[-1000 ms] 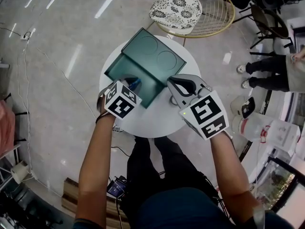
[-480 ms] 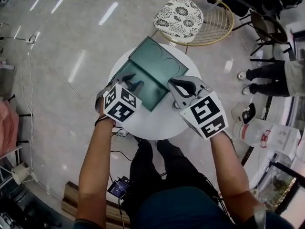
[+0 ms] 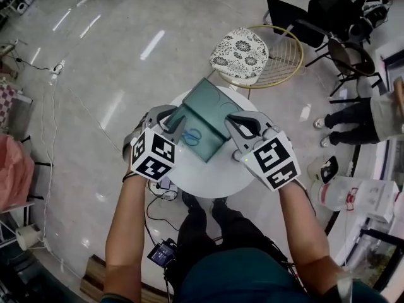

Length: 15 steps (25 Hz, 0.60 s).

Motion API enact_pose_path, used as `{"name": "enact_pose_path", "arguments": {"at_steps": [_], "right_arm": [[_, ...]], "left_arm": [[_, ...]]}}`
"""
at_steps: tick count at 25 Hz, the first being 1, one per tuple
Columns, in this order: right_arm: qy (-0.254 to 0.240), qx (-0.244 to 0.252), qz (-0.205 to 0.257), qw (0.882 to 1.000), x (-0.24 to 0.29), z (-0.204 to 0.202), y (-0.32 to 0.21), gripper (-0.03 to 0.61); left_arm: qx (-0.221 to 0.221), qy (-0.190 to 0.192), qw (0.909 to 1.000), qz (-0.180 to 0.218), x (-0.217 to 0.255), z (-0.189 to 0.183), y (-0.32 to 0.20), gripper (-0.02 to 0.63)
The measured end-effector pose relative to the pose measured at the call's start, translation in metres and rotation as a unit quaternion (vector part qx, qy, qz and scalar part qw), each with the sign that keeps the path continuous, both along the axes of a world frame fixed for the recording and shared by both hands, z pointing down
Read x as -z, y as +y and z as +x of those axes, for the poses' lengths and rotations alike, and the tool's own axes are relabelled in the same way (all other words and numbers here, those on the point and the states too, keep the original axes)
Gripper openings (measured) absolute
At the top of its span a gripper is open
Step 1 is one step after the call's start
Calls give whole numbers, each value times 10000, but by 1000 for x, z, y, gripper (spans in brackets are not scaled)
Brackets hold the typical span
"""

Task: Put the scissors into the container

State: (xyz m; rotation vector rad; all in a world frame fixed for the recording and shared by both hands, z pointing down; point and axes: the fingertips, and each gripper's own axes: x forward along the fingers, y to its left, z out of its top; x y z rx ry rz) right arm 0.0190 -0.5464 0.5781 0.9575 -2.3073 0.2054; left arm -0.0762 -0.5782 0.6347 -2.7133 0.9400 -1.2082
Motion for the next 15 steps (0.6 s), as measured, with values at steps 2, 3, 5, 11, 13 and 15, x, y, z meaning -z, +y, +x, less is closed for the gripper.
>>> {"name": "enact_pose_path", "arguments": {"at_steps": [2,3,5,11,13,15], "right_arm": [[-13,27,247,9997,33,-4,2,38],[-19,34,387,9992,50,-5,3,38],[-45,40,659,9978,82,-6,6,37],[-148,124,1115,9936,167,-12,29,37],[-156,144,1242,9920,192,-13,36,37],[-160,158,1374,9903,212,-10,44,37]], "left_arm": [[72,143,9997,157,40,-7,7,110],[111,215,9994,237,60,-10,11,107],[178,299,9985,411,98,-18,19,107],[333,476,9941,918,202,-39,52,106],[354,523,9923,1061,231,-44,65,104],[379,561,9906,1192,253,-45,77,103]]}}
